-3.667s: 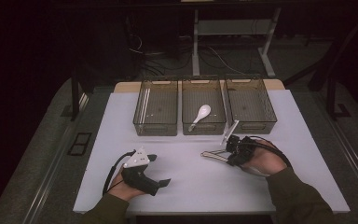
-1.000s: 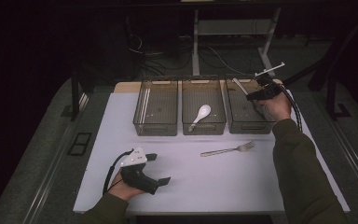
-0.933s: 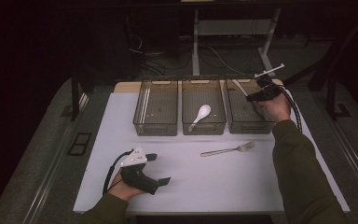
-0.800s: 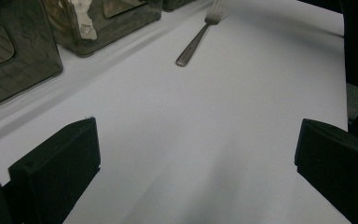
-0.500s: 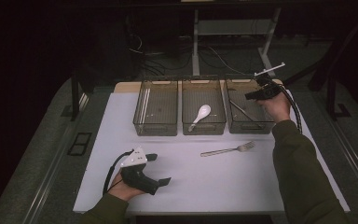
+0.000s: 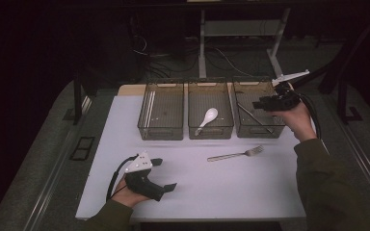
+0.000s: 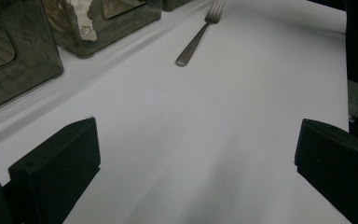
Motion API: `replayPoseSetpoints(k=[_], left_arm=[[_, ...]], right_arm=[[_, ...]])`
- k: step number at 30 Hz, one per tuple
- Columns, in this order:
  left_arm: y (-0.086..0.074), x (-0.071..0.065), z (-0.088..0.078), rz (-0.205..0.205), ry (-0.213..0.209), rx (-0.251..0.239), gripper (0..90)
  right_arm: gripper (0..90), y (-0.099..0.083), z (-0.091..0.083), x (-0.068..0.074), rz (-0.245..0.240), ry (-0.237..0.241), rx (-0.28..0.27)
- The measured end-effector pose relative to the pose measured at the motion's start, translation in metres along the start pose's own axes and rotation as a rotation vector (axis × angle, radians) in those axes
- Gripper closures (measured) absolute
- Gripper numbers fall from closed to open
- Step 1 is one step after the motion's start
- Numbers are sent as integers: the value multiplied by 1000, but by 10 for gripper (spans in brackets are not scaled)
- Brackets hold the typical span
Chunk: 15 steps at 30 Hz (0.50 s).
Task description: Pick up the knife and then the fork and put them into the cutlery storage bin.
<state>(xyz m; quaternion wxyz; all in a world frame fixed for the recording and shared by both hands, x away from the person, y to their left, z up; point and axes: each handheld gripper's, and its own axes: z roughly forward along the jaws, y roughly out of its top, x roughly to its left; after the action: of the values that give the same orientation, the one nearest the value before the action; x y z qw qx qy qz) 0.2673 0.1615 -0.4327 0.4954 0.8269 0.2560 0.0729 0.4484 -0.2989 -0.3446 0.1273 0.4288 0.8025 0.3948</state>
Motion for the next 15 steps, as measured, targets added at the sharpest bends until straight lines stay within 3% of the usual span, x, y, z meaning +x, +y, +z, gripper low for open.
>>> replayPoseSetpoints(k=[8, 15], left_arm=[[0, 0, 0, 3, 2, 3, 0], [0, 0, 0, 4, 3, 6, 0]], right_arm=[[710, -23, -18, 26, -76, 37, 32], [878, -48, -13, 44, -156, 37, 117]])
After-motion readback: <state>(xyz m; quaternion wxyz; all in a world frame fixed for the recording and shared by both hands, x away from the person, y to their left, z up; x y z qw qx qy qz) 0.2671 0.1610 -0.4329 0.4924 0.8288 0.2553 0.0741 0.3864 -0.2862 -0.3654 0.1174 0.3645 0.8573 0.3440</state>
